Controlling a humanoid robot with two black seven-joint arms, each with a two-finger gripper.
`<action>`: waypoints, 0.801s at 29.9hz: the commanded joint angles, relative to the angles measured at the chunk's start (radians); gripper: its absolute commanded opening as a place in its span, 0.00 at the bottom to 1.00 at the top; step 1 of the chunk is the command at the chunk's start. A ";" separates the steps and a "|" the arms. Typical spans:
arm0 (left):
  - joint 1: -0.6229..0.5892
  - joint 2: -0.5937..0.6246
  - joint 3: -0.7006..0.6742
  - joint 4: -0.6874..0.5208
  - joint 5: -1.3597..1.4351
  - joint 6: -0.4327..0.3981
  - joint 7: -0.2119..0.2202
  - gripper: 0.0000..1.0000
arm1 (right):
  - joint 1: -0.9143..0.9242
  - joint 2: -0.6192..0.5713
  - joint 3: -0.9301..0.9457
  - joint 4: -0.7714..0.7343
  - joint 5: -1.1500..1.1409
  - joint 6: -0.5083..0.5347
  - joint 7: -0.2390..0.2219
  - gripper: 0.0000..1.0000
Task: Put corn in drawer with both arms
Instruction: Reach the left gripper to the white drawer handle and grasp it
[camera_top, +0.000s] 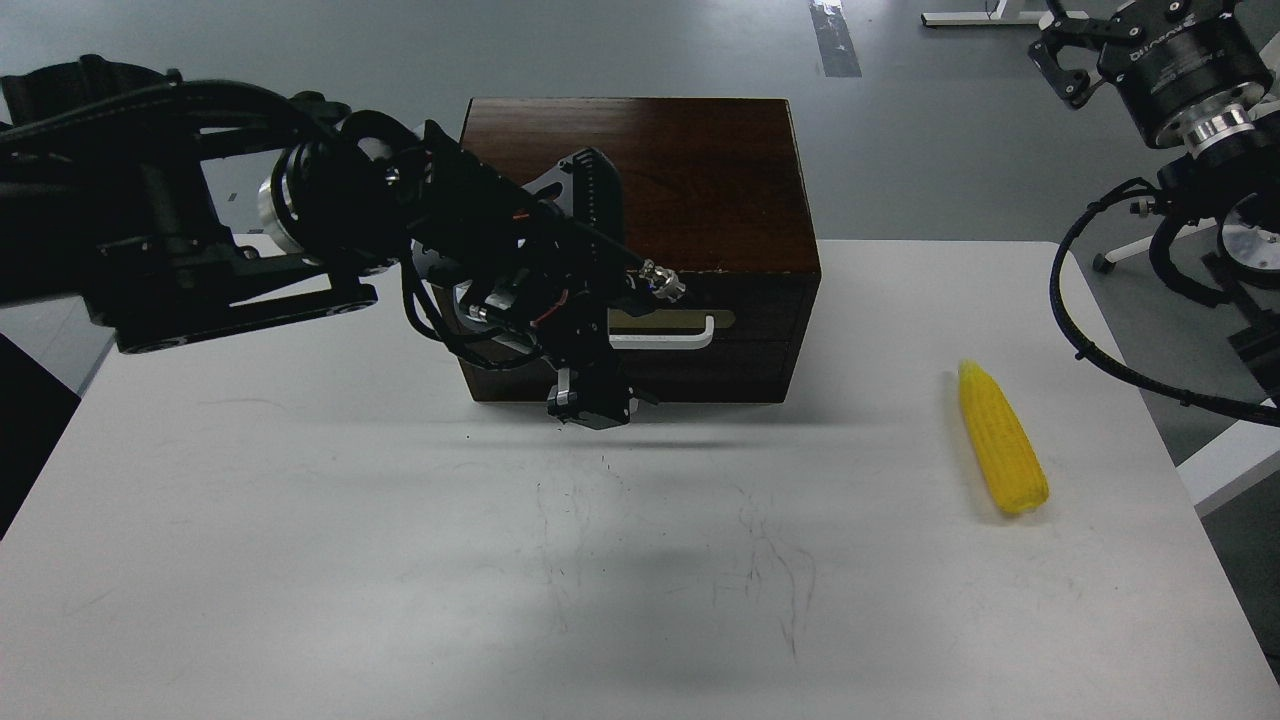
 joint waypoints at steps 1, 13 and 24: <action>0.006 -0.005 0.003 0.014 0.004 0.000 0.001 0.84 | -0.039 0.001 0.000 0.001 -0.001 0.000 0.003 1.00; 0.025 -0.022 0.096 0.114 0.008 0.000 0.001 0.84 | -0.086 0.003 0.017 -0.009 0.001 0.000 0.006 1.00; 0.029 -0.051 0.096 0.120 0.008 0.000 0.003 0.84 | -0.091 0.009 0.024 -0.008 0.004 0.000 0.006 1.00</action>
